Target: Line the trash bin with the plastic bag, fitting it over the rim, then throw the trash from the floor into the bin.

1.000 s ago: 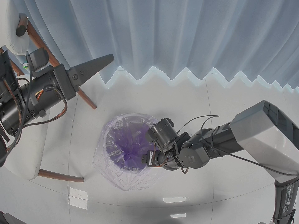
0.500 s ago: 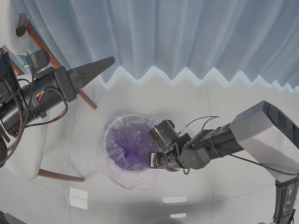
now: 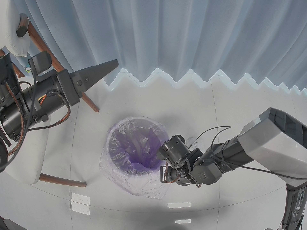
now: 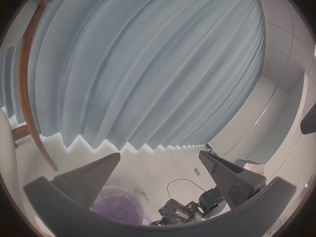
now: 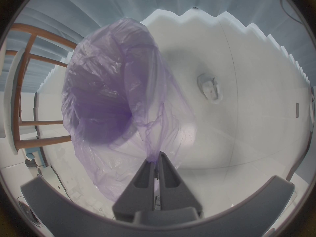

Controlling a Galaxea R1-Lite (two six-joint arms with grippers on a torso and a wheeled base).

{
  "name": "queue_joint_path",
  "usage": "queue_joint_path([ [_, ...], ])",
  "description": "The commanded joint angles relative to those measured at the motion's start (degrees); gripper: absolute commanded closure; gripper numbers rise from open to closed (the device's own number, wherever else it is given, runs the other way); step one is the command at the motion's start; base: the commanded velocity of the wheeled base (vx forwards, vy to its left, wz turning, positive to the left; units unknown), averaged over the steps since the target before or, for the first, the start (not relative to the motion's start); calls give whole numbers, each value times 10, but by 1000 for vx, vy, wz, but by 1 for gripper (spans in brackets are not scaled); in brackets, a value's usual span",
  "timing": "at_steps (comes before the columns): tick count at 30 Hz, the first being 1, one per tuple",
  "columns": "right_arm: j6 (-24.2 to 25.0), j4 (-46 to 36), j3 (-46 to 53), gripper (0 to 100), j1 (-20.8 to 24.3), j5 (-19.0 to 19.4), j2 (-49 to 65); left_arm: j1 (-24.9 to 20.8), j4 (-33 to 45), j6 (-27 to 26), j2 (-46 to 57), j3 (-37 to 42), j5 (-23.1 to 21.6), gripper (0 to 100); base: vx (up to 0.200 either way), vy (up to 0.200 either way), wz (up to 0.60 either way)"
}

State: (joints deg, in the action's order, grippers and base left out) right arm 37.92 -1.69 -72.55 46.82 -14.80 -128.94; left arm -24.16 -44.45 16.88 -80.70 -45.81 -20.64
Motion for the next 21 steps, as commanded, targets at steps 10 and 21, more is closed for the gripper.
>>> queue_joint_path([
  [10,-23,76,40,0,11,-21,-43,0,0,1,-2,-1,-1,0,0,0,0],
  [21,1,172,155,0,16,-21,69,3,-7,1,-2,-3,-5,0,0,0,0],
])
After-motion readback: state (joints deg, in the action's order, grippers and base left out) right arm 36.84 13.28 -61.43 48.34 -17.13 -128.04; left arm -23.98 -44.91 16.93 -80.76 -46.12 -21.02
